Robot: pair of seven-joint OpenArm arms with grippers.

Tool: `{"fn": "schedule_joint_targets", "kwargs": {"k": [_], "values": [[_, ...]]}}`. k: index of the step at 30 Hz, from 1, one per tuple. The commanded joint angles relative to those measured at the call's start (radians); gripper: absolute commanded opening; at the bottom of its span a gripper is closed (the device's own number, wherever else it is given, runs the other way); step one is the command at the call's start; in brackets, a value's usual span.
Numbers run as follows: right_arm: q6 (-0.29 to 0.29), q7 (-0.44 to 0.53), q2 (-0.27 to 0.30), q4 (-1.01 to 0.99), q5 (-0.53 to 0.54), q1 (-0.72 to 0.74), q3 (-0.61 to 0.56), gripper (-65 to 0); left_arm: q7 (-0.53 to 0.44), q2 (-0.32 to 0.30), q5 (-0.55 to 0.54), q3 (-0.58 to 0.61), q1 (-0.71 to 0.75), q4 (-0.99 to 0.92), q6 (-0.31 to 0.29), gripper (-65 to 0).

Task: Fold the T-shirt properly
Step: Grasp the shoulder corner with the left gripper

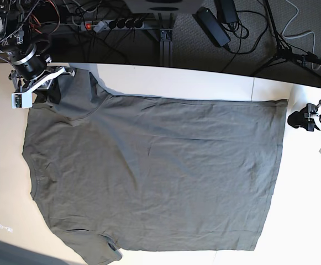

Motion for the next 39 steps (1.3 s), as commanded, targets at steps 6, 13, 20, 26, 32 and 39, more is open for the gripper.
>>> {"fn": "schedule_joint_targets", "kwargs": {"k": [6,13,20,26,32,39], "values": [[0.066,0.019,0.011,0.017,0.004,-0.001,0.008,-65.0,0.039,0.036,-0.037,-0.003,0.06,0.002,-0.007,-23.1],[0.068,0.019,0.011,0.017,0.004,-0.001,0.008,-65.0,0.039,0.105,-0.024,-0.003,0.09,0.002,-0.007,-23.1],[0.068,0.019,0.011,0.017,0.004,-0.001,0.008,-65.0,0.039,0.132,-0.023,-0.003,0.1,0.002,-0.007,-23.1],[0.068,0.019,0.011,0.017,0.004,-0.001,0.008,-65.0,0.043,0.158,-0.016,-0.003,0.1,0.003,-0.007,-23.1],[0.068,0.019,0.011,0.017,0.004,-0.001,0.008,-65.0,0.043,0.175,-0.017,-0.003,0.1,0.003,-0.007,-23.1],[0.068,0.019,0.011,0.017,0.004,-0.001,0.008,-65.0,0.003,0.18,-0.037,-0.003,0.099,0.003,-0.007,-65.0]]}}
